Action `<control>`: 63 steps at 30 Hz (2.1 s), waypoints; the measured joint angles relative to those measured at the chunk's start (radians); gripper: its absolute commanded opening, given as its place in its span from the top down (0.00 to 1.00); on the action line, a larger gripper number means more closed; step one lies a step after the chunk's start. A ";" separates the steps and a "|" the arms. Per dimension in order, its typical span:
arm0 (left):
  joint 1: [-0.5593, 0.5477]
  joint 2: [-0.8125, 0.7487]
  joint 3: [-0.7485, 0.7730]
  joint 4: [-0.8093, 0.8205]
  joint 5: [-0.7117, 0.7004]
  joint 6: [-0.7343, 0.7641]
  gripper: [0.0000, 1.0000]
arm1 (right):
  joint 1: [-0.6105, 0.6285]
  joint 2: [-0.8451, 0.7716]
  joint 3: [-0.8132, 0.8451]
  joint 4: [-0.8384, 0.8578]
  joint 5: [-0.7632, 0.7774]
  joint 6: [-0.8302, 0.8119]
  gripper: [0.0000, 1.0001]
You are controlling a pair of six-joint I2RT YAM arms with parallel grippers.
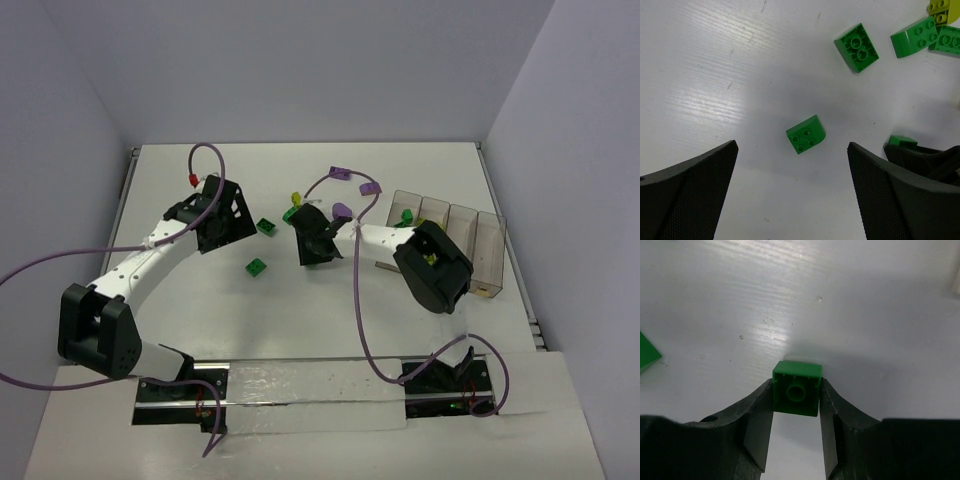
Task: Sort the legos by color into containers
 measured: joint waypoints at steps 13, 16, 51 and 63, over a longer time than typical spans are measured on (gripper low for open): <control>0.001 -0.002 0.031 -0.021 -0.057 0.045 0.01 | -0.159 -0.411 -0.170 0.026 0.112 -0.022 0.67; 0.002 -0.007 0.035 -0.020 -0.059 0.049 0.01 | -0.319 -0.516 -0.230 0.051 0.137 -0.025 0.67; 0.002 0.145 -0.026 0.025 0.016 0.029 0.01 | -0.607 -0.437 -0.199 0.052 0.102 -0.081 0.16; -0.033 0.336 -0.010 0.102 0.014 0.033 0.02 | -0.562 -0.622 -0.272 0.056 0.086 -0.074 0.16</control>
